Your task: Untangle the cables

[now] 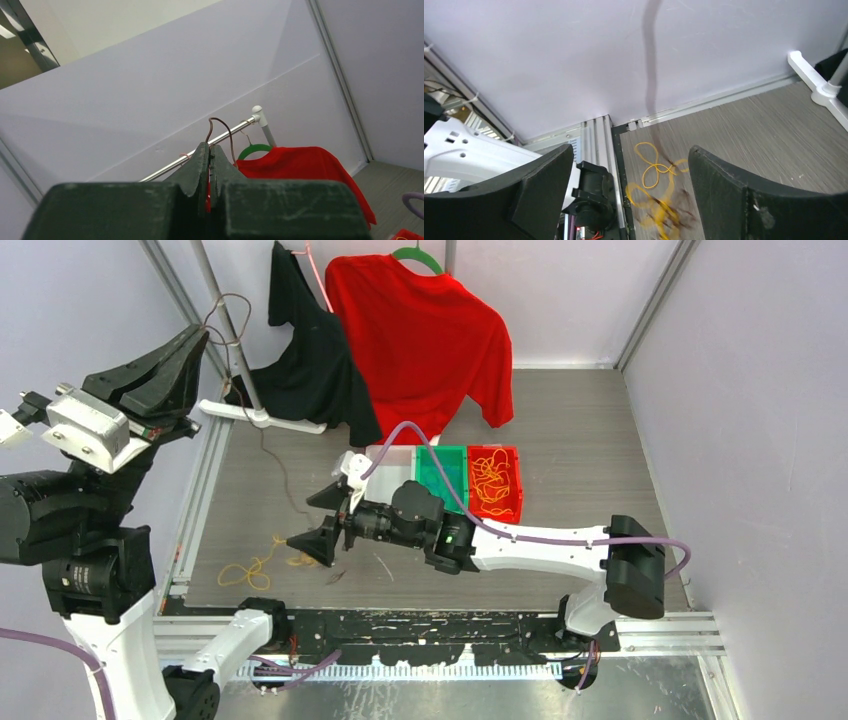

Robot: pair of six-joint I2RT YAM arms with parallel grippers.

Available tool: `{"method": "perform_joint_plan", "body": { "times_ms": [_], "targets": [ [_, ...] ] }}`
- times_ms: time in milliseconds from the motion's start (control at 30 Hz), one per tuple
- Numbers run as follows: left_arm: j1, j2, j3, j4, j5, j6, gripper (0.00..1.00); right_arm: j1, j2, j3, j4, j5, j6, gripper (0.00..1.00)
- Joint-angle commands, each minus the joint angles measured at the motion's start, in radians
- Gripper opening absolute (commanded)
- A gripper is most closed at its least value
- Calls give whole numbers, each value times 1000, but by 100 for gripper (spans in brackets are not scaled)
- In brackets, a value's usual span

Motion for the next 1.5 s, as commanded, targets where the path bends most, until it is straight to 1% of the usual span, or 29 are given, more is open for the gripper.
{"method": "perform_joint_plan", "body": {
  "times_ms": [0, 67, 133, 167, 267, 300, 333, 367, 400, 433, 467, 500, 533, 600, 733, 867, 967, 1100, 1167, 1333, 1467],
  "targets": [
    [4, -10, 24, 30, 31, -11, 0, 8, 15, 61, -45, 8, -84, 86],
    [4, -8, 34, 23, 34, -15, 0, 8, 18, 67, -59, 20, -112, 82],
    [3, -10, 41, 17, 38, -16, 0, 7, 12, 61, -67, 53, -138, 73],
    [4, -14, 43, 15, 42, -18, 0, 6, 6, 55, -71, 74, -143, 64],
    [3, -20, 42, 14, 55, -30, 0, -1, -14, 35, -73, 111, -154, 31],
    [3, -22, 40, 14, 59, -38, 0, -1, -20, 29, -68, 120, -157, 24],
    [4, -22, 40, 14, 64, -45, 0, -2, -22, 27, -67, 130, -161, 19],
    [4, -22, 38, 14, 68, -51, 0, -2, -22, 26, -69, 140, -164, 18],
    [4, -22, 40, 14, 71, -56, 0, -3, -21, 27, -72, 147, -168, 19],
    [4, -22, 40, 14, 75, -58, 0, -3, -17, 28, -75, 152, -168, 33],
    [4, -22, 41, 14, 78, -59, 0, -4, -12, 28, -78, 147, -166, 51],
    [3, -22, 43, 14, 79, -59, 0, -3, -10, 28, -77, 130, -163, 60],
    [4, -22, 44, 14, 78, -59, 0, -4, -5, 26, -68, 104, -156, 63],
    [3, -21, 49, 15, 76, -57, 0, -1, 5, 21, -48, 72, -141, 64],
    [4, -21, 53, 15, 80, -56, 0, 0, 32, 34, -26, 36, -107, 62],
    [4, -20, 48, 14, 81, -40, 0, 5, 39, 32, -21, -20, -85, 68],
    [2, -19, 45, 14, 84, -33, 0, 6, 22, -9, -5, -20, -73, 70],
    [4, -15, 47, 19, 91, -41, 0, 5, 1, -60, 22, 6, -65, 70],
    [3, -13, 47, 22, 92, -47, 0, 4, 18, -42, 14, 20, -68, 70],
    [4, -14, 55, 22, 91, -51, 0, 5, 72, 24, -5, 129, -112, 68],
    [3, -21, 56, 19, 95, -52, 0, 5, 91, 37, -18, 238, -148, 67]
  ]
}}
